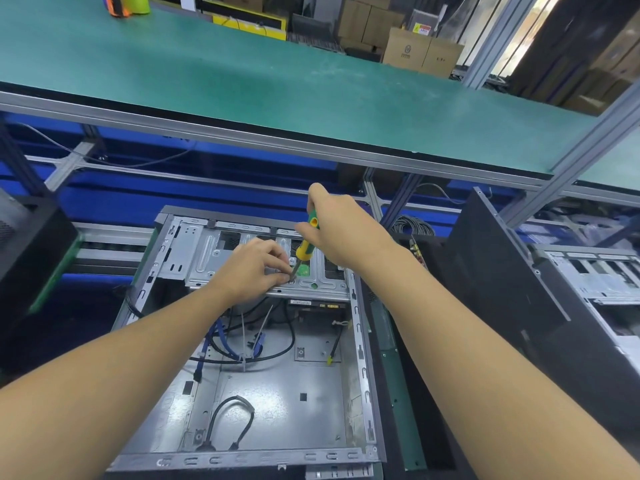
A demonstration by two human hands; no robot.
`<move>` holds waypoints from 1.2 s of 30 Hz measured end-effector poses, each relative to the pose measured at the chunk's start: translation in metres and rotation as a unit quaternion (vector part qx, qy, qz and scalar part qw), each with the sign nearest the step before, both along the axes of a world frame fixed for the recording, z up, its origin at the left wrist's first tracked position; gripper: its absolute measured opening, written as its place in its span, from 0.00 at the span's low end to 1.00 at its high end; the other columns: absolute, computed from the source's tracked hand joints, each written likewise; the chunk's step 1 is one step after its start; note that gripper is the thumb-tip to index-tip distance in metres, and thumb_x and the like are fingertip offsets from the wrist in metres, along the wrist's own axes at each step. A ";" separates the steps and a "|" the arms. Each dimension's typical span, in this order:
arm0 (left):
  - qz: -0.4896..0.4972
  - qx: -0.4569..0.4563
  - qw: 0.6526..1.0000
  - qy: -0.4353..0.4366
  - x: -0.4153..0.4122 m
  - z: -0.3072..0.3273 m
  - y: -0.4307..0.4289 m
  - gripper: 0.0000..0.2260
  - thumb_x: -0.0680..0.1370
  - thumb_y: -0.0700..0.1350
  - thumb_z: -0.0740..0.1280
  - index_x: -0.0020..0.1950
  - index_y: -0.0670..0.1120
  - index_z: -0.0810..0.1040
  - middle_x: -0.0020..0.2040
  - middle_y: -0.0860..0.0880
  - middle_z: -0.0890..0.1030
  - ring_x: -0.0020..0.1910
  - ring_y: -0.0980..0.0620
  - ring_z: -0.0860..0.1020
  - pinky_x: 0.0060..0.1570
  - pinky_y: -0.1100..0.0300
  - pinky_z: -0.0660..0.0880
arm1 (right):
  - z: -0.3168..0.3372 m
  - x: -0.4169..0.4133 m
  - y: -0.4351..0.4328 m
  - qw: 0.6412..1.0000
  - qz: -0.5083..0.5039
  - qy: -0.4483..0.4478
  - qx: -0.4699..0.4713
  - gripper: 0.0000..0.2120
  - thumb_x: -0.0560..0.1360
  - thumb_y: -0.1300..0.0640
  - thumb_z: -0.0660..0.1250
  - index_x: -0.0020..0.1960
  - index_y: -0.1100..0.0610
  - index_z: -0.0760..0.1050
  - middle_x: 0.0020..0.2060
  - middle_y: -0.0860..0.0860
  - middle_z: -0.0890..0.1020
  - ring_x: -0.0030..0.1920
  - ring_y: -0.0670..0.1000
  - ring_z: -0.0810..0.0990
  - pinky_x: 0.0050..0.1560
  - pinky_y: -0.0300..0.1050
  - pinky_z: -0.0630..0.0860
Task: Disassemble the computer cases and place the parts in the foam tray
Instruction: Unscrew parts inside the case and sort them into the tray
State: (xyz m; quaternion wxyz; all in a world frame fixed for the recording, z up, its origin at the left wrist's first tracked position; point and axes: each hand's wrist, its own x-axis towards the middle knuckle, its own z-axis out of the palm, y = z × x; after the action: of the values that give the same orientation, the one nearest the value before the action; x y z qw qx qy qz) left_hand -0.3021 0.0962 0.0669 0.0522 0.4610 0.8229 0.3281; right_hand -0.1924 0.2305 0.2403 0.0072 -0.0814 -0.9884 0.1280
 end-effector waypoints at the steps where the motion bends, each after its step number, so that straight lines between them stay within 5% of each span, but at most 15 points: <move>1: 0.001 0.001 1.000 0.000 0.000 0.000 0.000 0.04 0.75 0.49 0.75 0.49 0.55 0.87 0.48 0.65 0.75 0.54 0.54 0.71 0.60 0.47 0.70 | 0.000 -0.001 0.000 1.000 -0.003 0.000 0.004 0.13 0.82 0.51 0.63 0.57 0.59 0.66 0.38 0.52 0.75 0.32 0.51 0.71 0.31 0.44 0.70; 6: -0.001 -0.004 1.000 0.005 0.000 0.000 0.000 0.05 0.76 0.50 0.74 0.50 0.55 0.87 0.48 0.64 0.76 0.55 0.55 0.70 0.60 0.48 0.69 | -0.002 -0.001 -0.001 0.999 -0.045 0.009 0.006 0.17 0.82 0.47 0.64 0.59 0.59 0.66 0.44 0.57 0.77 0.37 0.55 0.76 0.36 0.48 0.74; 15: -0.003 -0.004 1.000 0.014 0.001 0.001 0.001 0.05 0.76 0.52 0.74 0.50 0.56 0.87 0.49 0.62 0.76 0.55 0.54 0.70 0.59 0.48 0.68 | -0.006 -0.003 -0.002 0.998 -0.051 0.025 -0.006 0.17 0.81 0.47 0.64 0.59 0.59 0.65 0.42 0.56 0.77 0.34 0.54 0.75 0.32 0.44 0.72; 22: -0.002 -0.009 1.000 0.011 -0.001 0.000 0.001 0.04 0.77 0.51 0.72 0.50 0.55 0.86 0.49 0.64 0.76 0.55 0.54 0.70 0.60 0.47 0.69 | -0.007 -0.002 -0.001 0.998 -0.053 0.037 -0.023 0.18 0.81 0.46 0.65 0.58 0.60 0.66 0.43 0.57 0.79 0.39 0.58 0.80 0.39 0.52 0.80; 28: 0.001 -0.005 1.000 0.004 0.001 0.001 0.001 0.04 0.76 0.50 0.73 0.50 0.55 0.86 0.49 0.63 0.77 0.55 0.54 0.70 0.61 0.48 0.67 | 0.000 -0.007 -0.003 0.997 -0.065 0.003 0.048 0.23 0.78 0.38 0.65 0.51 0.57 0.63 0.36 0.50 0.67 0.33 0.51 0.69 0.27 0.43 0.62; 36: 0.004 -0.007 1.000 0.000 0.002 0.003 0.001 0.04 0.77 0.50 0.73 0.50 0.55 0.86 0.50 0.63 0.76 0.56 0.54 0.70 0.62 0.49 0.65 | -0.001 -0.008 -0.003 1.000 -0.003 -0.017 0.025 0.16 0.81 0.44 0.65 0.52 0.54 0.62 0.36 0.51 0.73 0.33 0.52 0.72 0.29 0.44 0.69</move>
State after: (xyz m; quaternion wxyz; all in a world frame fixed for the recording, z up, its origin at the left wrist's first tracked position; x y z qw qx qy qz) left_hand -0.3004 0.0971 0.0696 0.0545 0.4570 0.8272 0.3223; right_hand -0.2003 0.2271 0.2394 -0.0069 -0.0864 -0.9910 0.1017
